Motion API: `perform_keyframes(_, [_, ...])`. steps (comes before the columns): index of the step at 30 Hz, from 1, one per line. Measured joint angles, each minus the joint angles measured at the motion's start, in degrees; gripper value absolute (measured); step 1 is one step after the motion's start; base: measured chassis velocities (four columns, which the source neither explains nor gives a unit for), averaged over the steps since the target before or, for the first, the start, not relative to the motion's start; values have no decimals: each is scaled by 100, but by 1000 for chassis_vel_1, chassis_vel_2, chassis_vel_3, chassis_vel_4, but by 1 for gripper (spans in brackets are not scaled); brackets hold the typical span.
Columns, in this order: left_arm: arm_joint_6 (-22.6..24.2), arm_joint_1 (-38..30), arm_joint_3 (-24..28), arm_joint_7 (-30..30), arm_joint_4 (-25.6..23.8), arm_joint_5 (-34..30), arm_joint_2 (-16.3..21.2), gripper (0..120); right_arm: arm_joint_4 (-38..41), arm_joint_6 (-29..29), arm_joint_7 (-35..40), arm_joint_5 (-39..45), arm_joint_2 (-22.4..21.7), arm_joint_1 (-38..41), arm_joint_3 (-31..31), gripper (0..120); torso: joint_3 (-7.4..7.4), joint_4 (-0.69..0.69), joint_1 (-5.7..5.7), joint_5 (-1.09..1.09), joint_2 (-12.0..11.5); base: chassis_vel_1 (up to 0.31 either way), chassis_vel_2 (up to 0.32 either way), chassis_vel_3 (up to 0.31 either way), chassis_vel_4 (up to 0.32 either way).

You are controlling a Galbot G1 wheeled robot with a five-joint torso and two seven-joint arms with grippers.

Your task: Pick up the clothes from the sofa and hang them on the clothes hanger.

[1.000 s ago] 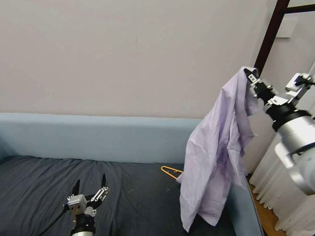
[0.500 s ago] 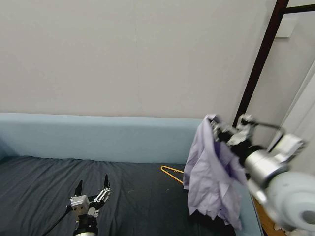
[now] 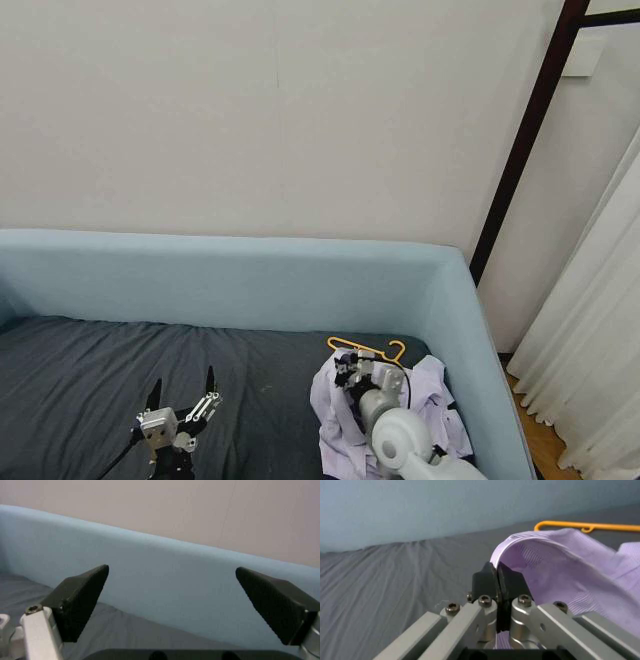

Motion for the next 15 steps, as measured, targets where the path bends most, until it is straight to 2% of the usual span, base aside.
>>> perform_keyframes(5, [-2, 3, -21, -10, 19, -2, 9, 100, -295, 120, -4, -77, 212, 71, -64, 0, 0, 0, 0, 1, 0, 0, 0, 0, 0])
perform_keyframes(6, [-4, 5, -25, -13, 36, -2, 8, 100, -501, 188, 22, -105, 410, 131, -84, 7, 0, 1, 0, 0, 0, 0, 0, 0, 0])
perform_keyframes(7, [-4, 4, -26, -15, 40, -2, 6, 100, -565, 198, 31, -106, 484, 150, -87, 8, 0, 1, 0, 0, 0, 0, 0, 0, 0])
perform_keyframes(8, [-4, 4, -25, -19, 42, -1, 3, 100, -610, 198, 37, -106, 544, 163, -91, 17, 0, 1, 0, 0, 0, 0, 0, 0, 0])
perform_keyframes(9, [-4, 4, -25, -19, 42, -1, 3, 100, -610, 198, 37, -106, 544, 163, -91, 17, 0, 1, 0, 0, 0, 0, 0, 0, 0])
perform_keyframes(11, [-4, -7, -14, -19, 50, 1, -1, 100, -687, 151, 58, -76, 706, 187, -108, 25, 0, 2, 0, 1, 0, 0, 0, 0, 0])
perform_keyframes(13, [0, -34, -7, -19, 65, 2, 0, 100, -644, -25, 103, 17, 818, 174, -119, 33, 0, 2, 0, 1, 0, 0, 0, 0, 0])
perform_keyframes(14, [0, -34, -7, -19, 65, 2, 0, 100, -644, -25, 103, 17, 818, 174, -119, 33, 0, 2, 0, 1, 0, 0, 0, 0, 0])
perform_keyframes(15, [9, -62, -1, -19, 80, 1, 10, 100, -451, -311, 192, 154, 851, 101, -126, 39, -1, 2, 0, 1, 0, 0, 0, 0, 0])
